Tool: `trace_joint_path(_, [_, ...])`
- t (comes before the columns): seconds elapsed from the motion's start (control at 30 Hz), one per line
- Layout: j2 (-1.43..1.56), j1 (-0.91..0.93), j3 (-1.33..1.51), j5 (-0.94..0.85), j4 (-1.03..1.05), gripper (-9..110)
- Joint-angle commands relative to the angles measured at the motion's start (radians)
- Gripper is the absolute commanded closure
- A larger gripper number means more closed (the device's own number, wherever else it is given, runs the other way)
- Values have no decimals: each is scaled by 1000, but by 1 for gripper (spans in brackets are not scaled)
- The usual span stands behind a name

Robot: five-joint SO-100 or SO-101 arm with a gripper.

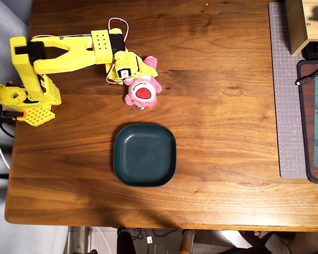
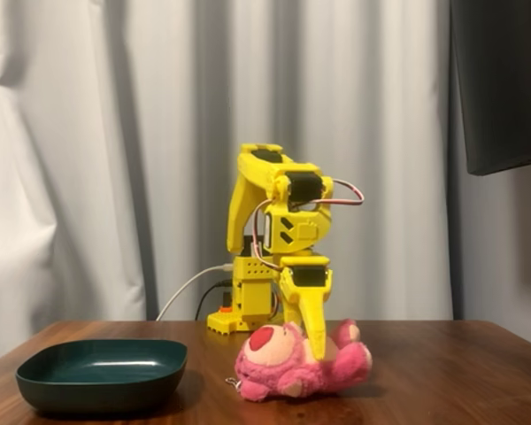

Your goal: Grasp a strawberry bear and put it in the bin.

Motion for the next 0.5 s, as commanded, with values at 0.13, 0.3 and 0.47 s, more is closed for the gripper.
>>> trace_joint_path(0.13, [-32, -37, -84, 12, 5, 57])
trace_joint_path(0.3, [-86, -49, -112, 12, 3, 60])
trace_joint_path(0.47, [-97, -61, -124, 12, 5, 62])
